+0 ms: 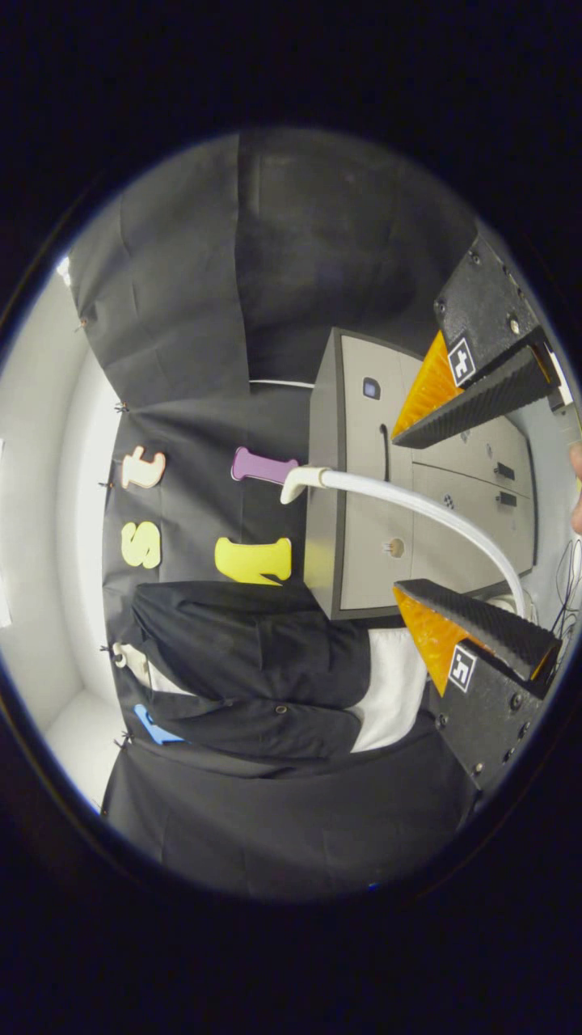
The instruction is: Iron the clothes twice with a garment steamer, once on the left side and once on the right side.
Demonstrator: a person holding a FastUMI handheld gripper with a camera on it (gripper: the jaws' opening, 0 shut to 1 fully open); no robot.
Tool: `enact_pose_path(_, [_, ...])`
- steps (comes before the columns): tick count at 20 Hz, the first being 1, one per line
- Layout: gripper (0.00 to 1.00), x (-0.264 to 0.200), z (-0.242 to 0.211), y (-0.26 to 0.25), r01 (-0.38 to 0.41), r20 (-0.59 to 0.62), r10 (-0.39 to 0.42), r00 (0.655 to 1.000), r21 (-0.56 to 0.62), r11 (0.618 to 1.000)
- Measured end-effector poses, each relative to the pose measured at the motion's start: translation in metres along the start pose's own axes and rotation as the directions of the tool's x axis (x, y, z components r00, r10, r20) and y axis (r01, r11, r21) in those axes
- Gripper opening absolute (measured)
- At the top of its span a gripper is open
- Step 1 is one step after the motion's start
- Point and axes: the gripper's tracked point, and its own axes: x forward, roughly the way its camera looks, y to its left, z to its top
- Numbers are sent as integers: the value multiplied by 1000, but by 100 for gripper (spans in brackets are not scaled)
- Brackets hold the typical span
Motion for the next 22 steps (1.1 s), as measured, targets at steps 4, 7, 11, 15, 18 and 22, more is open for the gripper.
enact_pose_path(4, [100,21,26,3,48,-2,-48,999,30,998])
enact_pose_path(7, [100,50,46,-4,50,-22,-49,999,53,997])
enact_pose_path(11, [100,108,82,-24,42,-24,-41,999,67,997])
enact_pose_path(15, [100,184,97,-42,36,-82,-31,996,67,997])
enact_pose_path(18, [100,232,92,-47,14,-184,1,983,83,996])
enact_pose_path(22, [100,284,81,-60,7,-285,9,959,55,998])
